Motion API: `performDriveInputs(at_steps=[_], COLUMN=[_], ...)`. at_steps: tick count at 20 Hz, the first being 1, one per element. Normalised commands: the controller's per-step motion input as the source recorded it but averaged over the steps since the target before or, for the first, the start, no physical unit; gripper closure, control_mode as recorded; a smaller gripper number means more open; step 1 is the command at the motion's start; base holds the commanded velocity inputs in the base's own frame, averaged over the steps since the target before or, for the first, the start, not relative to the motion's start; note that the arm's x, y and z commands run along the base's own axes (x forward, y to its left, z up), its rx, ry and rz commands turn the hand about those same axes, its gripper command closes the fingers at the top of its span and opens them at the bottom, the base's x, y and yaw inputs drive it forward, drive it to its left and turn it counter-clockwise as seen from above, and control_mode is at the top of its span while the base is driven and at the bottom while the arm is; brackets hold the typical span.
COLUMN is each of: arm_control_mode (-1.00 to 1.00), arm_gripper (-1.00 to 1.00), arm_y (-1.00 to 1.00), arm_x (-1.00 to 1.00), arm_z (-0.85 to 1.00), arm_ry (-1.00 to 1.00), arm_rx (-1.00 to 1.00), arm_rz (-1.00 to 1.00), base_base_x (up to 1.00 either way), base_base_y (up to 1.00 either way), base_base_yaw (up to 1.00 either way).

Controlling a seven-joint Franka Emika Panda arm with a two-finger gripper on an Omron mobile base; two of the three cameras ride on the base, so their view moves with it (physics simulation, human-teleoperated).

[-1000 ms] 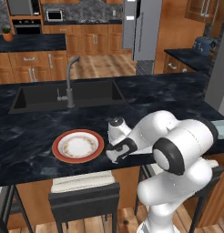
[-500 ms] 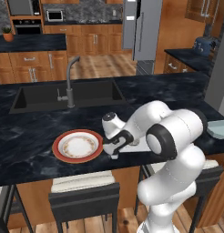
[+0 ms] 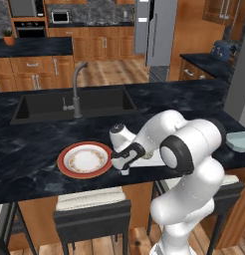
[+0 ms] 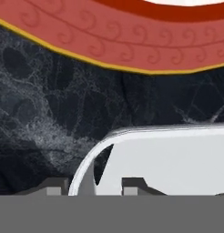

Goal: Place two dumplings into each of the tupperware containers and then place the containers in the fridge.

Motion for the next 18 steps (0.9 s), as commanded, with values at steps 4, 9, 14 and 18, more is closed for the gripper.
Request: performDriveInputs(at_steps=[4,9,14,18], arm_control_mode=[-1.00,-1.00,-1.00,-1.00], arm_gripper=[1.00,1.00,1.00,1.00], arm_y=[0.00,-0.02,-0.26,-0.44], arm_x=[-0.21,-0.19,-0.26,-0.32], arm_z=[-0.14,0.00,0.43,0.68], arm_ry=[-0.02,-0.03,-0.16,-0.14], arm_rx=[0.00,-0.01,0.00,0.00], arm_rz=[0.01,0.02,0.01,0.00], base_base_x=[0.00,0.00,0.00,0.00], base_base_y=[0.00,0.00,0.00,0.00], base_base_yaw=[0.00,0.00,0.00,0.00])
